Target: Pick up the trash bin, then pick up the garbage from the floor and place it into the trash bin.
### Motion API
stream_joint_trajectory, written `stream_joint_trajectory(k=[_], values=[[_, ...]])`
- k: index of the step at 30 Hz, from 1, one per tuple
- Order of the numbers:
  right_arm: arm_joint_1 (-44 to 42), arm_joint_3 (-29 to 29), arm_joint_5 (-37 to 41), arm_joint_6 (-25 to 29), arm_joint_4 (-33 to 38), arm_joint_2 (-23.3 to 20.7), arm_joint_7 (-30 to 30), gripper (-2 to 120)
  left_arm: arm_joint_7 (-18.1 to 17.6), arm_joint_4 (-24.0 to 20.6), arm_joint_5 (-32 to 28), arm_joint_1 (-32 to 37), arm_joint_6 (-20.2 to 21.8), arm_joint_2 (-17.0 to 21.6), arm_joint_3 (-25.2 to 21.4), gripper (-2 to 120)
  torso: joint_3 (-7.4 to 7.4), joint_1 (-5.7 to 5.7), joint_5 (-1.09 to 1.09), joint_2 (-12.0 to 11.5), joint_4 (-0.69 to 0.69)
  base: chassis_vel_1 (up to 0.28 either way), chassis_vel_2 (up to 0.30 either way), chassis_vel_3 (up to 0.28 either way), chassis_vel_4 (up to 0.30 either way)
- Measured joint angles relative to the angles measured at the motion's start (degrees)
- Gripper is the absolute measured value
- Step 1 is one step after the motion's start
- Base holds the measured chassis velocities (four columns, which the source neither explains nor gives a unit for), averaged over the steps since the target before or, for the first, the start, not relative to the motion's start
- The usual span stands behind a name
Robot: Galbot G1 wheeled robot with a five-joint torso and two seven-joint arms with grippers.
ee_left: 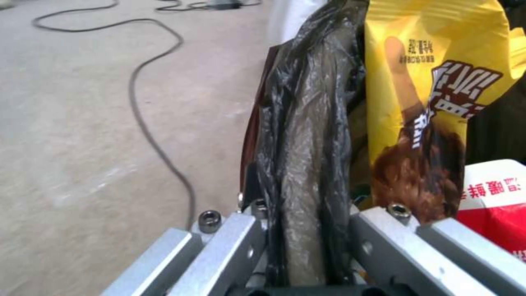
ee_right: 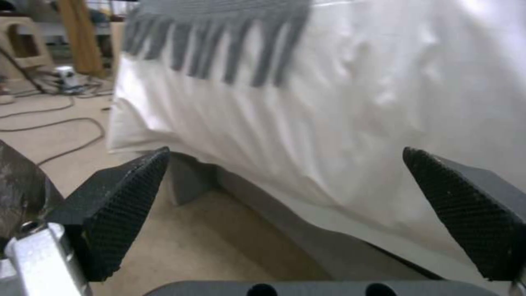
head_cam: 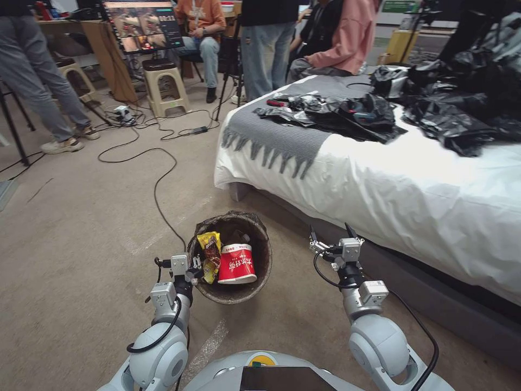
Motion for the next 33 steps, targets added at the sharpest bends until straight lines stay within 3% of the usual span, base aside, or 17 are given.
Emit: stream_joint_trajectory(k=[33], values=[[1.2,-1.0,0.0,-0.6,-0.7,0.9,0.6,100,0.0,0.0,-0.1,-0.4,0.0,-0.1,-0.2,0,0.00,0.00,0.00,0.0,0.02,0.122,0.120,0.120,0.125]])
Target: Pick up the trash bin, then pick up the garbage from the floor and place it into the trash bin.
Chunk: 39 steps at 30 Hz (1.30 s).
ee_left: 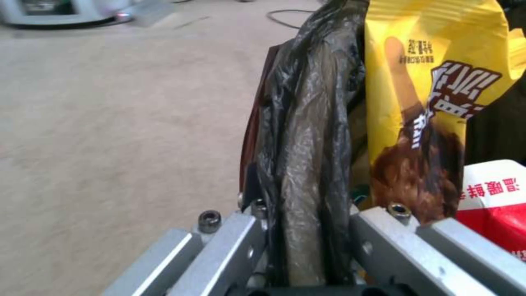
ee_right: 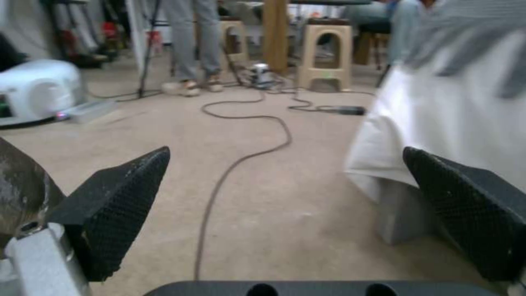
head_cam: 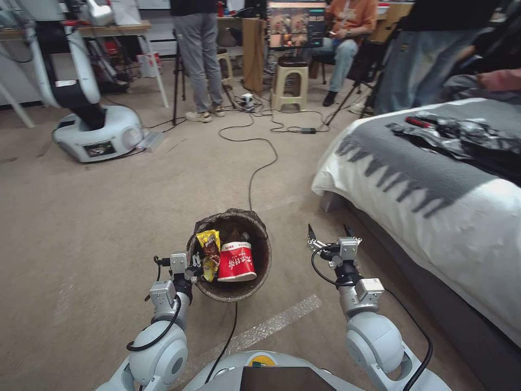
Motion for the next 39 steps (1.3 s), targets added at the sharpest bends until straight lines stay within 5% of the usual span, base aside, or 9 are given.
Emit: stream_joint_trajectory(k=[39], values=[[-0.5,-0.2,-1.0,0.1,0.0,1.4,0.8,100,0.0,-0.8,0.6,0.1,0.8,0.3,0.2,0,0.00,0.00,0.00,0.0,-0.02,0.087,0.090,0.088,0.086]])
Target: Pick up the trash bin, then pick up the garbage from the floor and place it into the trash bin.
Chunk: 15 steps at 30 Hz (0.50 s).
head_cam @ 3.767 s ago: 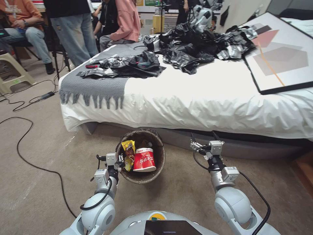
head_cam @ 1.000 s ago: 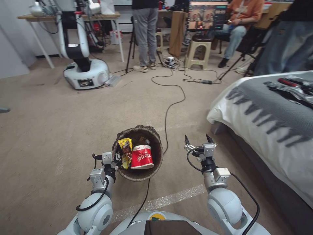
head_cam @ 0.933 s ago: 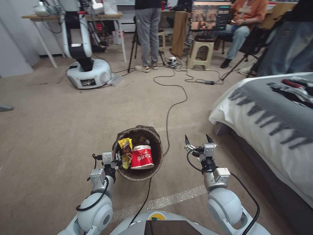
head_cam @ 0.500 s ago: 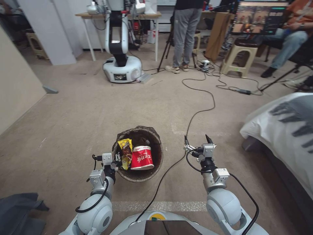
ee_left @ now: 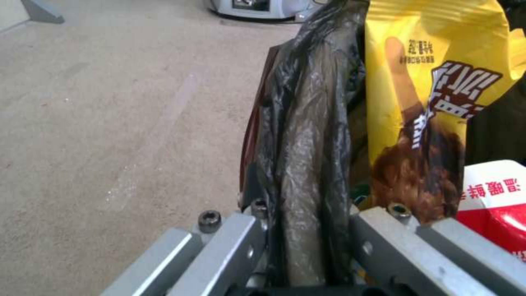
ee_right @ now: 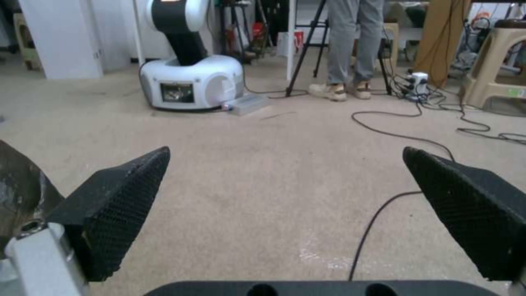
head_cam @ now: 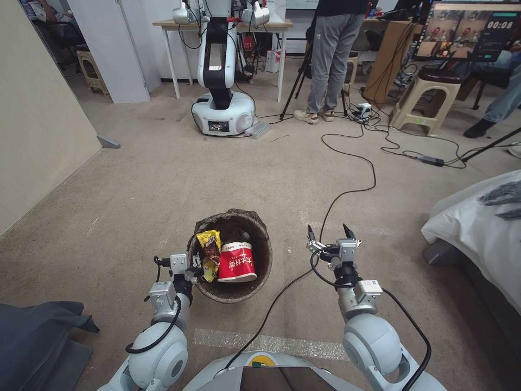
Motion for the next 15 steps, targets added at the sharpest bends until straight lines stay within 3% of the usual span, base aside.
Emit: stream_joint_trajectory(k=[8,11,14,15], values=[[0.1,0.0,-0.1,0.0,-0.1,0.4,0.3,100,-0.8,-1.4,-5.8,-2.5,3.4,2.1,0.7,0,0.00,0.00,0.00,0.0,0.00,0.000,0.000,0.000,0.000],[0.3,0.0,-0.1,0.0,-0.1,0.6,0.4,100,-2.2,-2.1,-10.8,-4.1,5.6,3.4,1.0,0,0.00,0.00,0.00,0.0,0.01,0.000,0.000,0.000,0.000],[0.4,0.1,-0.2,-0.1,-0.1,1.2,0.6,100,-5.1,-2.4,-19.5,-6.4,8.7,5.3,1.4,0,0.00,0.00,0.00,0.0,0.00,0.000,0.000,0.000,0.000],[0.4,0.1,-0.2,-0.1,-0.1,1.2,0.6,100,-5.1,-2.4,-19.5,-6.4,8.7,5.3,1.4,0,0.00,0.00,0.00,0.0,0.00,0.000,0.000,0.000,0.000]])
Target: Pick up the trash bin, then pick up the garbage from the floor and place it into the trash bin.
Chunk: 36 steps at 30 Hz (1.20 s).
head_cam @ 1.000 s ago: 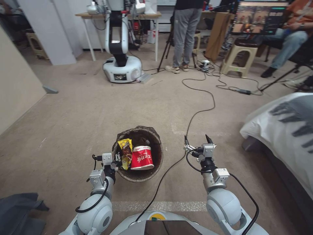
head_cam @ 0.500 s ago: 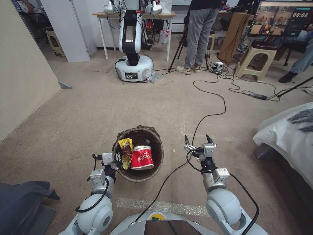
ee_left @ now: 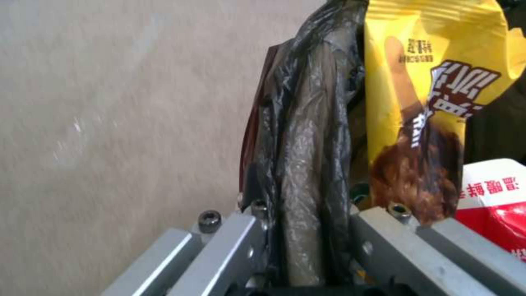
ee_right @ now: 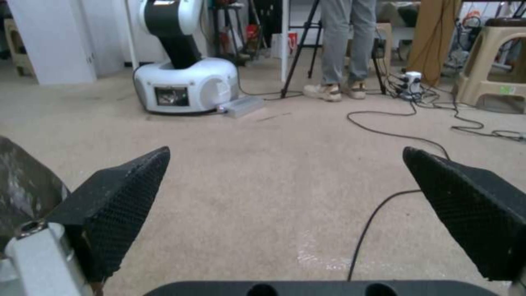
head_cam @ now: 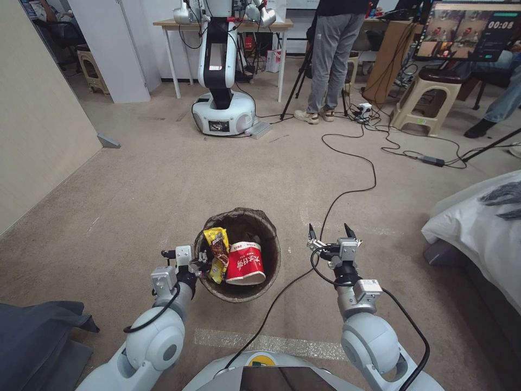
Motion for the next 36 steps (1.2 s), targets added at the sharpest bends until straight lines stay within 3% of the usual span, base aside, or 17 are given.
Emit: stream_joint_trajectory(k=[2,6,7,21,27,36], values=[[0.0,0.0,-0.1,0.0,0.0,0.3,0.1,100,-1.2,0.0,-3.7,-0.9,1.0,0.6,0.1,0,0.00,0.00,0.00,0.0,0.00,0.000,0.000,0.000,0.000],[0.0,0.0,-0.1,0.0,0.0,0.3,0.1,100,-1.3,0.0,-4.2,-1.0,1.2,0.7,0.1,0,0.00,0.00,0.00,0.0,0.00,0.000,0.000,0.000,0.000],[-0.1,0.0,-0.3,0.0,0.0,0.5,0.1,100,-2.1,0.2,-7.0,-1.7,1.9,1.1,0.2,0,0.00,0.00,0.00,0.0,0.01,0.000,0.000,0.000,0.000],[-0.5,0.0,-0.7,0.0,0.0,1.2,0.2,100,-4.1,1.7,-13.7,-4.0,3.2,2.0,0.9,0,0.00,0.00,0.00,0.0,0.02,0.000,0.000,0.000,0.000],[-0.6,-0.2,-1.0,0.0,0.1,1.5,0.3,100,-5.0,5.0,-18.2,-5.6,4.0,1.7,1.6,0,0.00,0.00,-0.01,0.0,0.01,0.000,0.000,0.000,0.000],[-0.6,-0.7,-1.2,0.1,0.0,1.8,0.4,100,-4.7,9.7,-18.2,-6.7,3.7,0.6,2.5,0,0.00,0.00,0.00,0.0,0.01,0.000,0.000,0.000,0.000]])
